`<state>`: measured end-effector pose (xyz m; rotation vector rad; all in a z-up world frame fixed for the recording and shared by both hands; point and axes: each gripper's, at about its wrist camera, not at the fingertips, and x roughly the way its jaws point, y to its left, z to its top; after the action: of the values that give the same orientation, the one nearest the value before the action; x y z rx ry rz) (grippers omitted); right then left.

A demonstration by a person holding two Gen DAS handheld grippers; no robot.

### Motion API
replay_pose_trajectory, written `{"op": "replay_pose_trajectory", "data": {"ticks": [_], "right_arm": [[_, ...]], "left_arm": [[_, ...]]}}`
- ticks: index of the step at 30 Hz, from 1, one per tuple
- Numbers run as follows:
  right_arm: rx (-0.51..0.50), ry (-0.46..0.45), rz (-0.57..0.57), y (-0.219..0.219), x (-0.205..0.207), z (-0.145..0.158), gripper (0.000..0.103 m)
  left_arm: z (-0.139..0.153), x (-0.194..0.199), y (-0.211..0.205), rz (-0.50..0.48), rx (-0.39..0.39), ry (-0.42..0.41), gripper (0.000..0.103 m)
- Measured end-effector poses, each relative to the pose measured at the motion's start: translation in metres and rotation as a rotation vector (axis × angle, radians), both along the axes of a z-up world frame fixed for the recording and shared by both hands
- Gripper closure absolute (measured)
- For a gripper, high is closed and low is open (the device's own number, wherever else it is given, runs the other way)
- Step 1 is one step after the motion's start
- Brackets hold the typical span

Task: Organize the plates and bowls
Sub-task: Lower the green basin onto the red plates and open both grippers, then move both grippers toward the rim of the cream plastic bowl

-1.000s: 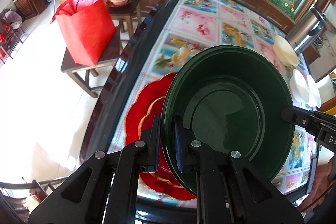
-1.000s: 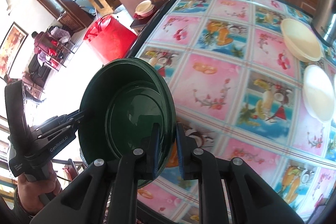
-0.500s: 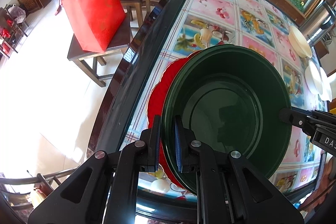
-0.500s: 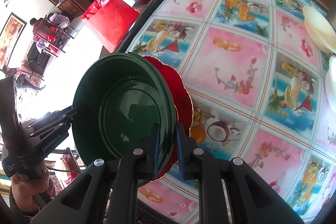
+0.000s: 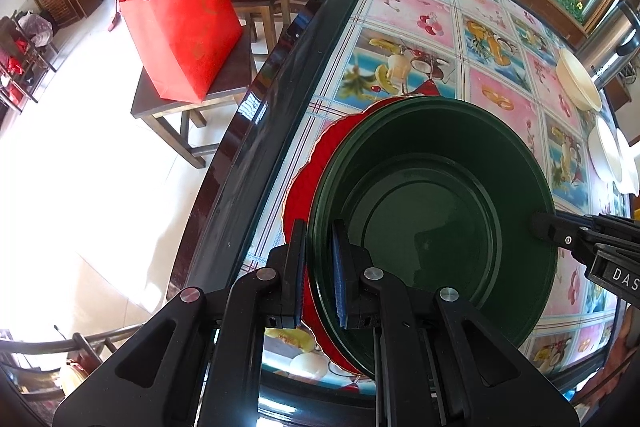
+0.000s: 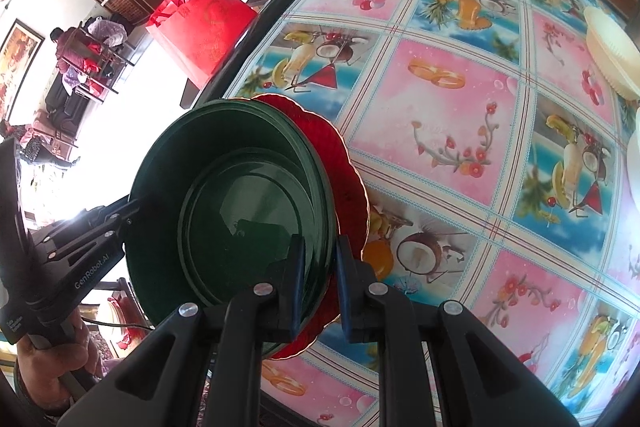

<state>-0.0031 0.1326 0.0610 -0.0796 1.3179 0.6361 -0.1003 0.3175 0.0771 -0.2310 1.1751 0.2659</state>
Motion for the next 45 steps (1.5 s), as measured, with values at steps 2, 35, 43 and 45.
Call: {"op": "replay_pose_trajectory", "data": {"ticks": [2, 35, 43, 45], "right_arm": [[0.007, 0.008, -0.001, -0.001, 0.001, -0.001, 0.088], [0.051, -0.134, -0.162, -0.09, 0.017, 0.06, 0.037], [0.039, -0.14, -0.27, -0.146, 0.029, 0.064, 0.033], [0.039, -0.134, -0.289, -0.158, 0.031, 0.062, 0.033]], "left_arm": [[0.002, 0.0, 0.0, 0.006, 0.008, -0.01, 0.091], [0.08, 0.068, -0.11, -0.165, 0.03, -0.195, 0.034], [0.08, 0.097, -0.171, -0.268, 0.013, -0.2, 0.035], [0.079, 0.102, -0.184, -0.29, 0.011, -0.196, 0.035]]}}
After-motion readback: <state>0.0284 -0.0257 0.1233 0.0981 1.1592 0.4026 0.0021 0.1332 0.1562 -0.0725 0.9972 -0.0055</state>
